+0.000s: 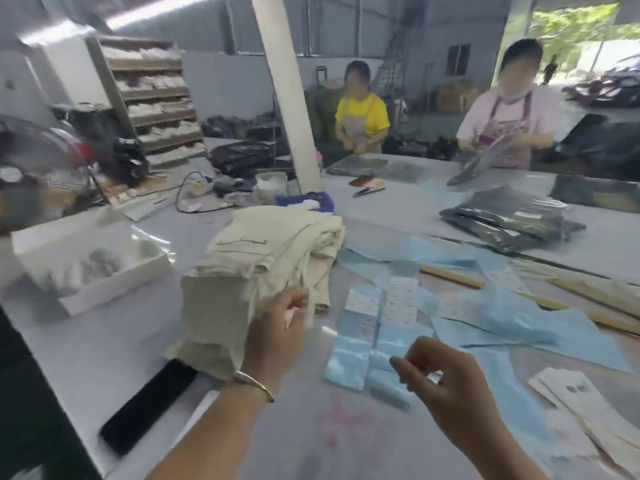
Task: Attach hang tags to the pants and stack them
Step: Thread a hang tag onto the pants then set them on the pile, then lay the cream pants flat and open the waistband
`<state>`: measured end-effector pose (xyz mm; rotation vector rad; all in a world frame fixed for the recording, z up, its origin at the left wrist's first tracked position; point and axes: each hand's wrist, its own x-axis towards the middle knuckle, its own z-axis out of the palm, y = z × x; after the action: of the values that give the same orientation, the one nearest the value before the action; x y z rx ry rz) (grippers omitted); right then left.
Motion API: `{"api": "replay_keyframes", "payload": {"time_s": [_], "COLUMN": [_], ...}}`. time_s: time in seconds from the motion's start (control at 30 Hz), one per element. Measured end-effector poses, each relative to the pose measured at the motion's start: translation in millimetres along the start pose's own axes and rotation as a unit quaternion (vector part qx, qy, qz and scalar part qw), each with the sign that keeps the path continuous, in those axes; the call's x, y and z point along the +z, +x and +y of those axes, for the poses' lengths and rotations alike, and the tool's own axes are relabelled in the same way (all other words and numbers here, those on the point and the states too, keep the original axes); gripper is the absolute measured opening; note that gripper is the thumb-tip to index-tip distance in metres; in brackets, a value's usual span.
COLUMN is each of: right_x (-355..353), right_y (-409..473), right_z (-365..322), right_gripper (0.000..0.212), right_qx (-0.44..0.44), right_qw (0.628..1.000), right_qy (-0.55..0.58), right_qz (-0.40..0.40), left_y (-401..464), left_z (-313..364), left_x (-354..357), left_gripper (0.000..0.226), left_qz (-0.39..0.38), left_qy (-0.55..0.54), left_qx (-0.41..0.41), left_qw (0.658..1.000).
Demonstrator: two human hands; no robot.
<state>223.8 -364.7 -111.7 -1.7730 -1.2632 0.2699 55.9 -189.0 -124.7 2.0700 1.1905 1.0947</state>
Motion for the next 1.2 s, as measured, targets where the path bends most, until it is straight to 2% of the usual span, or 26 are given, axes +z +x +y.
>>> {"api": "replay_keyframes", "payload": {"time_s": [0.07, 0.1, 0.13, 0.2, 0.23, 0.27, 0.33, 0.43, 0.53, 0.63, 0.7, 0.73, 0.8, 0.83, 0.87, 0.9, 0.93, 0.97, 1.0, 1.03, 1.1, 1.17, 1.2], "right_x": [47.5, 67.1, 80.8, 106.4, 115.6, 124.0, 137.4, 153.9, 167.3, 175.6, 184.0, 188.2, 196.6, 202.2, 210.0, 218.9, 225.8, 229.1, 229.2, 227.9, 218.6, 206.7, 202.0], "right_y": [35.4, 50.5, 61.5, 86.5, 98.1, 109.9, 132.7, 162.2, 182.7, 200.0, 214.1, 221.9, 237.1, 242.2, 245.7, 248.7, 252.2, 254.1, 254.6, 254.9, 247.4, 234.9, 229.8], "right_z": [-10.3, -13.6, -15.8, -19.8, -20.9, -21.6, -22.4, -23.5, -21.6, -16.2, -16.6, -19.3, -28.7, -33.7, -38.9, -41.8, -44.0, -45.1, -44.0, -43.4, -37.1, -26.9, -21.5], "right_gripper": [0.03, 0.03, 0.03, 0.03, 0.03, 0.03, 0.028, 0.026, 0.021, 0.016, 0.023, 0.032, 0.051, 0.055, 0.053, 0.048, 0.043, 0.038, 0.032, 0.028, 0.03, 0.045, 0.058], "right_qx": [-0.003, -0.004, -0.002, 0.016, 0.029, 0.041, 0.06, 0.082, 0.12, 0.172, 0.216, 0.245, 0.293, 0.294, 0.298, 0.312, 0.33, 0.333, 0.321, 0.312, 0.268, 0.2, 0.171], "right_qw": [0.999, 0.999, 0.998, 0.997, 0.997, 0.996, 0.994, 0.99, 0.982, 0.967, 0.925, 0.882, 0.787, 0.762, 0.757, 0.767, 0.79, 0.82, 0.839, 0.839, 0.822, 0.776, 0.743], "right_qy": [0.032, 0.042, 0.047, 0.052, 0.054, 0.058, 0.067, 0.082, 0.11, 0.17, 0.302, 0.391, 0.529, 0.558, 0.561, 0.54, 0.501, 0.456, 0.432, 0.436, 0.487, 0.56, 0.599], "right_qz": [-0.021, -0.031, -0.04, -0.051, -0.054, -0.057, -0.062, -0.081, -0.093, -0.074, -0.082, -0.092, -0.123, -0.143, -0.153, -0.148, -0.126, -0.097, -0.085, -0.087, -0.128, -0.21, -0.246], "left_y": [60.4, 90.3, 114.8, 161.9, 178.7, 192.1, 207.9, 229.8, 257.9, 264.2, 244.7, 228.5, 188.4, 173.1, 165.0, 163.7, 168.9, 180.1, 193.5, 206.3, 228.8, 243.2, 247.1], "left_z": [-32.9, -48.0, -59.1, -84.1, -94.5, -103.0, -113.7, -116.9, -104.0, -82.7, -67.3, -62.7, -57.4, -58.7, -63.0, -68.6, -78.7, -94.3, -111.2, -129.5, -166.4, -190.6, -196.6], "left_x": [-22.0, -28.9, -32.0, -27.6, -19.4, -9.3, 9.5, 13.6, -19.4, -63.0, -82.3, -86.2, -88.7, -86.9, -85.0, -82.7, -81.3, -79.7, -80.3, -82.9, -90.6, -97.1, -97.8], "left_gripper": [0.031, 0.042, 0.055, 0.081, 0.087, 0.085, 0.063, 0.032, 0.016, 0.021, 0.022, 0.024, 0.039, 0.052, 0.064, 0.07, 0.071, 0.064, 0.055, 0.048, 0.053, 0.068, 0.072], "left_qz": [0.075, 0.07, 0.036, -0.08, -0.14, -0.188, -0.213, -0.149, -0.158, -0.134, -0.121, -0.131, -0.217, -0.281, -0.344, -0.384, -0.377, -0.333, -0.27, -0.206, -0.11, -0.083, -0.082], "left_qy": [0.16, 0.214, 0.258, 0.337, 0.37, 0.394, 0.423, 0.476, 0.441, 0.413, 0.385, 0.377, 0.364, 0.348, 0.323, 0.299, 0.272, 0.251, 0.254, 0.278, 0.25, 0.059, -0.05], "left_qx": [0.059, 0.062, 0.052, 0.012, -0.004, -0.014, -0.013, 0.078, 0.101, 0.099, 0.111, 0.128, 0.163, 0.16, 0.123, 0.07, 0.025, -0.013, -0.043, -0.065, -0.134, -0.244, -0.281], "left_qw": [0.983, 0.972, 0.964, 0.938, 0.918, 0.9, 0.881, 0.863, 0.878, 0.896, 0.908, 0.908, 0.891, 0.88, 0.873, 0.871, 0.885, 0.909, 0.928, 0.936, 0.953, 0.964, 0.955]}}
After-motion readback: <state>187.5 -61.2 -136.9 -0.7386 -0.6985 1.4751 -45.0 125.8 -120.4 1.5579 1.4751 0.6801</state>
